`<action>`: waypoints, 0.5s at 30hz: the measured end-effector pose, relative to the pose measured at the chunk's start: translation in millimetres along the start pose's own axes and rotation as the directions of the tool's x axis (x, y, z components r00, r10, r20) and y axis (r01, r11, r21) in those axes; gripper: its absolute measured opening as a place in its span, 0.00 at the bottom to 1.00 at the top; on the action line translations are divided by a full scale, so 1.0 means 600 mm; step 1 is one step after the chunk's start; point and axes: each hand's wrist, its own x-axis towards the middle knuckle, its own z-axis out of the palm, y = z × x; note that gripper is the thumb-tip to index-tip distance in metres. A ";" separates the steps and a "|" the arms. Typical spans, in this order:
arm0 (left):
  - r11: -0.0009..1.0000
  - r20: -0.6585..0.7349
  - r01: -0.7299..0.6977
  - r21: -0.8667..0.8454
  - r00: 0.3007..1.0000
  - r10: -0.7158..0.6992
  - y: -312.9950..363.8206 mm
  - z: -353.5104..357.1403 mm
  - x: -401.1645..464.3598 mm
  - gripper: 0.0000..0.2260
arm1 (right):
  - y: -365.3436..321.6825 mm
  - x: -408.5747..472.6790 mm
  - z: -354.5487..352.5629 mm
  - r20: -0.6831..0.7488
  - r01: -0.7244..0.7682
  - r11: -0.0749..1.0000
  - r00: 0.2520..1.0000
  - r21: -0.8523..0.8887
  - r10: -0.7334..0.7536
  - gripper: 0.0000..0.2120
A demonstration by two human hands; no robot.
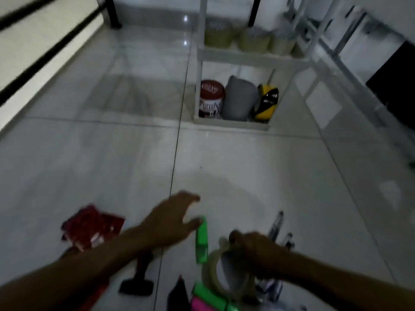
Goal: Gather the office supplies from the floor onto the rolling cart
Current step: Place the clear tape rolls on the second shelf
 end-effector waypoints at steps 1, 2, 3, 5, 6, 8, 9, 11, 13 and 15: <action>1.000 -0.009 0.001 -0.008 1.000 -0.001 -0.001 0.004 0.005 0.38 | -0.007 0.005 -0.005 0.001 -0.039 0.997 0.999 0.064 0.039 0.14; 1.000 -0.018 0.008 -0.023 1.000 -0.009 -0.001 0.005 0.013 0.38 | -0.018 0.007 -0.022 -0.005 -0.062 0.992 0.998 0.114 0.063 0.11; 0.999 -0.024 0.026 -0.048 0.999 -0.027 -0.002 0.007 0.017 0.37 | -0.026 0.009 -0.032 -0.016 -0.061 0.989 0.998 0.138 0.064 0.10; 0.994 -0.053 0.045 -0.102 0.997 -0.050 0.001 -0.005 0.035 0.37 | -0.023 0.021 -0.071 -0.032 -0.076 0.974 0.996 0.213 0.085 0.11; 0.991 -0.063 0.057 -0.119 0.996 -0.065 0.005 -0.014 0.043 0.35 | -0.018 0.025 -0.094 -0.056 -0.098 0.951 0.991 0.294 0.119 0.13; 0.995 -0.110 0.053 -0.084 0.992 -0.062 0.021 -0.042 0.064 0.27 | 0.001 0.039 -0.139 -0.183 -0.085 0.921 0.969 0.379 0.165 0.11; 0.998 -0.156 0.038 -0.057 0.987 -0.047 0.031 -0.059 0.078 0.25 | 0.006 0.045 -0.169 -0.255 -0.069 0.919 0.950 0.388 0.179 0.07; 1.000 -0.246 0.006 -0.019 0.969 -0.011 0.049 -0.102 0.112 0.25 | 0.013 0.057 -0.233 -0.399 -0.043 0.903 0.887 0.427 0.230 0.13; 1.000 -0.333 -0.003 0.010 0.943 0.007 0.071 -0.159 0.152 0.24 | 0.015 0.075 -0.300 -0.496 -0.026 0.897 0.826 0.442 0.268 0.11; 1.000 -0.399 -0.011 0.013 0.917 0.015 0.092 -0.218 0.195 0.24 | 0.016 0.092 -0.370 -0.564 -0.001 0.897 0.777 0.442 0.280 0.08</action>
